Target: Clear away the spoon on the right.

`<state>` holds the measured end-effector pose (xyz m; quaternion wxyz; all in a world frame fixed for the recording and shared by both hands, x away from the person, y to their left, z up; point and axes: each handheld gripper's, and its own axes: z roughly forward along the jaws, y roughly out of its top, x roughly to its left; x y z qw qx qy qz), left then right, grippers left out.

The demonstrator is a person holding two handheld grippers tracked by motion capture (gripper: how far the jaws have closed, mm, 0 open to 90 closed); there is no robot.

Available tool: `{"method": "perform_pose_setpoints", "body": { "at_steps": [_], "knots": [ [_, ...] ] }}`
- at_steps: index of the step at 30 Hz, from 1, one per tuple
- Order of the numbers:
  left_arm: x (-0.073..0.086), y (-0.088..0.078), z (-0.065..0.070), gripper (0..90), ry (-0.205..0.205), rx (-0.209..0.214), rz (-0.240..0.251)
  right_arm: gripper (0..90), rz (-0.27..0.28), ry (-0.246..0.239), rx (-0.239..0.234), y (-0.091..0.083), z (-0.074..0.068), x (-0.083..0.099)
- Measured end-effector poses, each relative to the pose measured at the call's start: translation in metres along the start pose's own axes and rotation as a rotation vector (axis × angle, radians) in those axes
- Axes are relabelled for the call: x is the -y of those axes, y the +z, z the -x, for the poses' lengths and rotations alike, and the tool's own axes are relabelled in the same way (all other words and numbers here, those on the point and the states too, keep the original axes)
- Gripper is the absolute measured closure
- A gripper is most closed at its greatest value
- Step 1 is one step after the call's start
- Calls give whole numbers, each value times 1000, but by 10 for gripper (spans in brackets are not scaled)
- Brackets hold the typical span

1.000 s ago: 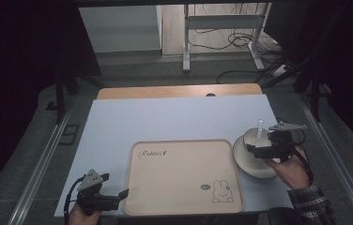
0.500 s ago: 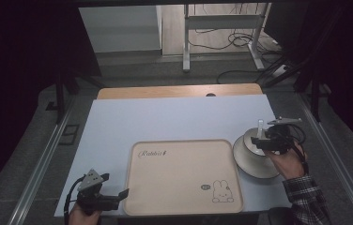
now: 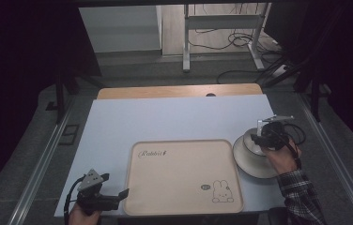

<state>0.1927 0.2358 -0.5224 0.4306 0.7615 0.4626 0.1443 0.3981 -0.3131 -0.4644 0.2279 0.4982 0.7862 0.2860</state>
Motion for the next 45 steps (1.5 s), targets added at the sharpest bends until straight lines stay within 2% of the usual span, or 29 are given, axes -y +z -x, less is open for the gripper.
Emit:
{"method": "perform_pose_setpoints", "body": {
  "at_steps": [5, 6, 7, 8, 10, 13, 14, 19, 22, 27, 34, 45],
  "knots": [
    [0, 0, 0, 14, -1, 1, 0, 615, -9, -13, -14, 4, -7, -5],
    [0, 0, 0, 14, -1, 1, 0, 669, -14, -34, -12, 5, -10, -6],
    [0, 0, 0, 14, 0, 1, 0, 669, -14, -34, -12, 5, -10, -6],
    [0, 0, 0, 14, 1, 1, 0, 710, -19, -41, -17, 5, -12, -7],
    [0, 0, 0, 14, 2, 0, 0, 741, -19, -34, -32, 5, -12, -7],
    [0, 0, 0, 14, 1, 0, 0, 744, -22, -21, -50, 4, -11, -7],
    [0, 0, 0, 14, 1, 0, 1, 745, -21, -5, -75, 3, -10, -7],
    [0, 0, 0, 14, 1, -1, 0, 746, -16, -6, -84, -1, -9, -7],
    [0, 0, 0, 14, 1, -1, 1, 747, -3, -11, -98, -10, -7, -9],
    [0, 0, 1, 14, 2, -2, 0, 748, 7, -23, -108, -19, -6, -10],
    [0, 0, 1, 15, 3, -3, -1, 749, 32, -15, -121, -35, -1, -15],
    [0, 1, 1, 16, 6, -6, -2, 749, 40, -31, -122, -51, -2, -23]
  ]
}}
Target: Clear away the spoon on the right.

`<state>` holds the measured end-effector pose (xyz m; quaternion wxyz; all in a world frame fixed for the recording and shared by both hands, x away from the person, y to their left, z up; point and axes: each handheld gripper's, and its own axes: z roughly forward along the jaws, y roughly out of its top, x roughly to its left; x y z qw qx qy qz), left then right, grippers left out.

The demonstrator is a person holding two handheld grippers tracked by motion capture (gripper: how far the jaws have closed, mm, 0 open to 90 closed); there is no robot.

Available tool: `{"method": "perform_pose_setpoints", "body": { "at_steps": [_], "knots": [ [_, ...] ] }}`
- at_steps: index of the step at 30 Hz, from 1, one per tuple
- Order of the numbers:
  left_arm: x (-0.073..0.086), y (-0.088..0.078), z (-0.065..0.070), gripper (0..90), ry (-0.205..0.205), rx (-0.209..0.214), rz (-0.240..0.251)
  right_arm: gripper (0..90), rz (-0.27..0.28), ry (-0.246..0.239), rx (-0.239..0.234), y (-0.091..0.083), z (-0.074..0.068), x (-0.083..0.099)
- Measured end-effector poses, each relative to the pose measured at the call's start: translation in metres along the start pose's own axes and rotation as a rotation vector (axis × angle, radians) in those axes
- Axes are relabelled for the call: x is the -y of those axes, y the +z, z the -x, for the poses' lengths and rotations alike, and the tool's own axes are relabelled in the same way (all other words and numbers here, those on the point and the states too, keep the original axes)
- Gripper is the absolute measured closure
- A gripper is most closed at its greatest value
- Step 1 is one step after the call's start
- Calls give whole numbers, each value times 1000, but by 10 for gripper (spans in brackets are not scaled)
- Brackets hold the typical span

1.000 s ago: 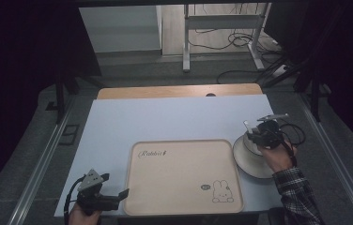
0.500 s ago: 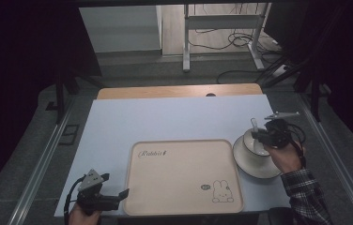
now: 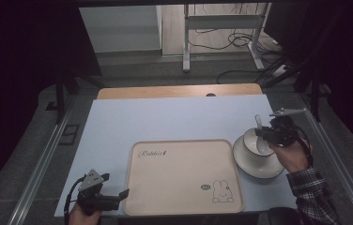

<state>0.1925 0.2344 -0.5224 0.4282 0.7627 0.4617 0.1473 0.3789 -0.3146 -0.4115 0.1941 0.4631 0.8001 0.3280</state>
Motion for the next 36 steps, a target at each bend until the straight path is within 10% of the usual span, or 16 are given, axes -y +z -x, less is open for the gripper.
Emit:
{"method": "perform_pose_setpoints", "body": {
  "at_steps": [36],
  "knots": [
    [0, -1, 0, 14, -5, -2, 6, 750, -80, -123, -157, -56, -57, -7]
  ]
}}
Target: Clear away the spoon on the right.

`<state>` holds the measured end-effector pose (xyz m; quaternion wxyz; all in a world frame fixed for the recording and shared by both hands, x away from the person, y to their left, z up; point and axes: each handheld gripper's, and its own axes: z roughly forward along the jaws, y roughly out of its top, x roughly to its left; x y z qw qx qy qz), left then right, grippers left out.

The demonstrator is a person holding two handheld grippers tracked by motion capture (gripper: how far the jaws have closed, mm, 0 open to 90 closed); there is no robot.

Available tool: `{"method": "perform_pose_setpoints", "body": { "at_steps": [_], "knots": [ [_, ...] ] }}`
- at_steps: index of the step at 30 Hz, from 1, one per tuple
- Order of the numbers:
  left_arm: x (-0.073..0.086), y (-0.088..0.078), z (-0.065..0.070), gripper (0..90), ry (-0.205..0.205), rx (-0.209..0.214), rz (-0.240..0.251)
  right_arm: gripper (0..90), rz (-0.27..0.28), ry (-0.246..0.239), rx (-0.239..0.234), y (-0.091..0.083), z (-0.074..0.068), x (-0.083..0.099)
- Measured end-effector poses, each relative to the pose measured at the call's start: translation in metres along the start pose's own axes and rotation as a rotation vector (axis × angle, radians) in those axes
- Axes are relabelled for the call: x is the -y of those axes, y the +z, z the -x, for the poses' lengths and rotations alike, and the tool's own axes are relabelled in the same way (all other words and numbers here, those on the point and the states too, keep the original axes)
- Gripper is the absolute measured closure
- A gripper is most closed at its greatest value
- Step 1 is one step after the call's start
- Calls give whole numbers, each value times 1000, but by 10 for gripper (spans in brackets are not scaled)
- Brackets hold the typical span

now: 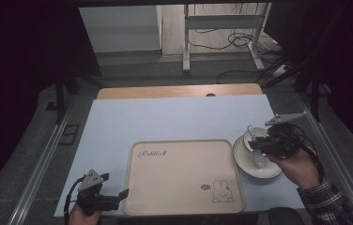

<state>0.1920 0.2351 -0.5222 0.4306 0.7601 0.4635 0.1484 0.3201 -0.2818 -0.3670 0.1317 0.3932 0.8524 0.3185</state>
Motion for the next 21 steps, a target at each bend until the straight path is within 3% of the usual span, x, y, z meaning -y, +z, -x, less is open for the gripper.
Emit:
{"method": "perform_pose_setpoints", "body": {
  "at_steps": [11, 21],
  "knots": [
    [0, 0, 0, 12, 3, 1, 2, 751, -74, -46, -72, 16, -28, 8],
    [0, 0, 0, 12, 7, 3, -2, 751, -143, -62, -120, 41, -41, 17]
  ]
}}
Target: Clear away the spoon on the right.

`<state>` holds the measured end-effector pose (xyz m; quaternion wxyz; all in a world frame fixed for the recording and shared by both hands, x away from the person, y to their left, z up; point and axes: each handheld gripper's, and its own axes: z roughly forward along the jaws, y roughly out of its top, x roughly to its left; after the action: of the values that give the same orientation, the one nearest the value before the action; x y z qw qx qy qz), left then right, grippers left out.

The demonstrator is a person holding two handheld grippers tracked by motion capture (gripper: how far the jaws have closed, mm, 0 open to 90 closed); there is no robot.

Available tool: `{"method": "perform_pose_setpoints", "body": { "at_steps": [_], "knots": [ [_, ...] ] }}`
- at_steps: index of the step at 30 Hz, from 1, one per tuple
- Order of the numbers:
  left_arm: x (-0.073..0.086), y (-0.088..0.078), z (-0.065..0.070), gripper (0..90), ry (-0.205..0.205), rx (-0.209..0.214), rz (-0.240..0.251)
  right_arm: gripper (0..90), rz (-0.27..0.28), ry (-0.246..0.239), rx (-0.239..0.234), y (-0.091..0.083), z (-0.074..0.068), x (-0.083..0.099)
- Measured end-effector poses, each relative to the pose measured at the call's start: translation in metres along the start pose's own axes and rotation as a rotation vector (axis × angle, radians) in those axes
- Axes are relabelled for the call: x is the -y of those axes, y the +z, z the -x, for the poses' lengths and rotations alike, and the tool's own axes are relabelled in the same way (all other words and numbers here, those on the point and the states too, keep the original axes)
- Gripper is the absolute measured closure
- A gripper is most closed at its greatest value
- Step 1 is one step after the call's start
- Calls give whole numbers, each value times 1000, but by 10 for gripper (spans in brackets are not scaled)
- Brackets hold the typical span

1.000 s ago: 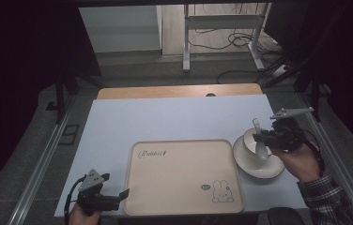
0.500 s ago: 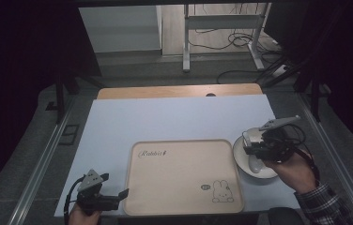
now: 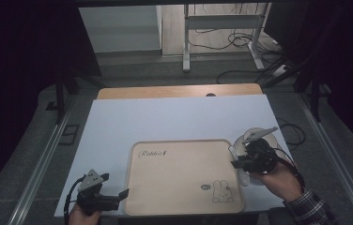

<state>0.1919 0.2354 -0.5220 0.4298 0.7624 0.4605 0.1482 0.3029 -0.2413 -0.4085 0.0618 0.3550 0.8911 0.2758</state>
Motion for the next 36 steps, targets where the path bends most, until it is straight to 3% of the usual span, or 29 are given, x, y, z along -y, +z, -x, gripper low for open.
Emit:
{"method": "perform_pose_setpoints", "body": {
  "at_steps": [12, 27, 30, 32, 35, 36],
  "knots": [
    [0, 0, 0, 12, 4, 1, 0, 751, -79, -2, -52, 40, -10, 3],
    [0, 0, 1, 12, 7, 0, 0, 733, -90, 90, -86, 91, -1, 13],
    [0, -1, 1, 12, 6, 1, 4, 650, -78, 95, -84, 92, 0, 14],
    [0, 0, 1, 13, 7, 0, 3, 612, -45, 88, -52, 84, -1, 14],
    [0, 0, 1, 13, 10, -1, 2, 639, -21, 75, -37, 79, -2, 14],
    [0, 0, 1, 12, 9, -1, 2, 735, 2, 50, -40, 76, -5, 15]
  ]
}}
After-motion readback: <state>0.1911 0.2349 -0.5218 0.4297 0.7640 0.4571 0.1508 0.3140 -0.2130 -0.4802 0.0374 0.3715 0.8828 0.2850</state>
